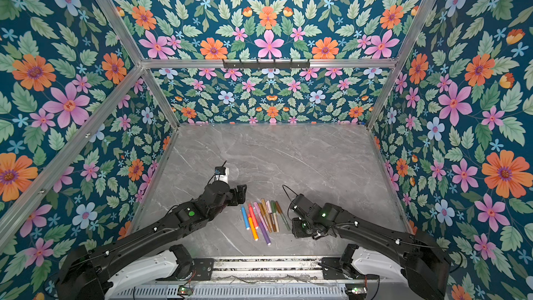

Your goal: Open the pen caps

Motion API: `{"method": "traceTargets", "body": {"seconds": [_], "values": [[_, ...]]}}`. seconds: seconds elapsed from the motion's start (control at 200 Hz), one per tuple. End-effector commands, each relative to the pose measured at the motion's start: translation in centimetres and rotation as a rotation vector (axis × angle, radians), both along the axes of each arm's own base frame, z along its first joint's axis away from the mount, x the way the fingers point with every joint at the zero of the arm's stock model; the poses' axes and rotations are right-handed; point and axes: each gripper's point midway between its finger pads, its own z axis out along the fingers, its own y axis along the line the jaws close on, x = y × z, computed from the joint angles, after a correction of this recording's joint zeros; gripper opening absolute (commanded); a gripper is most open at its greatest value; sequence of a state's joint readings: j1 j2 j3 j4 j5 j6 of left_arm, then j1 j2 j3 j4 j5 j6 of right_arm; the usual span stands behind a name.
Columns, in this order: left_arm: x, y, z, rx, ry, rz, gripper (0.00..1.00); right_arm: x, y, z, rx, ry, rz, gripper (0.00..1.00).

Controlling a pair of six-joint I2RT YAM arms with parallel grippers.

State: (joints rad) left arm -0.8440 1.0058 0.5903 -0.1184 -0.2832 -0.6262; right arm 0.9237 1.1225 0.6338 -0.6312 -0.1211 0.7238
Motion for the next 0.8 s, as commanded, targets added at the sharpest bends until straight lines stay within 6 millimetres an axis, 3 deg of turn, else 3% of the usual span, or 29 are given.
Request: {"method": "traceTargets", "body": {"seconds": [0.0,0.045,0.145,0.325,0.585,0.795], "values": [[-0.1,-2.0,1.8,-0.099,-0.032,-0.077,0.95,1.1,1.4,0.2,-0.003,-0.025,0.045,0.34],[-0.2,-2.1,2.4,-0.134,-0.049,-0.079,1.00,1.6,1.8,0.0,-0.027,-0.023,0.052,0.30],[-0.2,-0.8,3.1,-0.166,-0.078,-0.023,1.00,2.8,2.3,-0.6,-0.103,-0.019,0.051,0.24],[-0.9,0.3,4.6,-0.172,-0.109,-0.023,1.00,3.7,3.3,-2.0,-0.182,0.003,0.071,0.23],[-1.9,2.7,6.8,-0.235,-0.237,0.013,1.00,3.6,2.7,-4.5,-0.269,0.039,0.063,0.23],[-2.9,1.7,6.4,-0.304,-0.210,-0.056,1.00,3.1,2.3,-5.7,-0.281,0.042,0.043,0.18]]}}
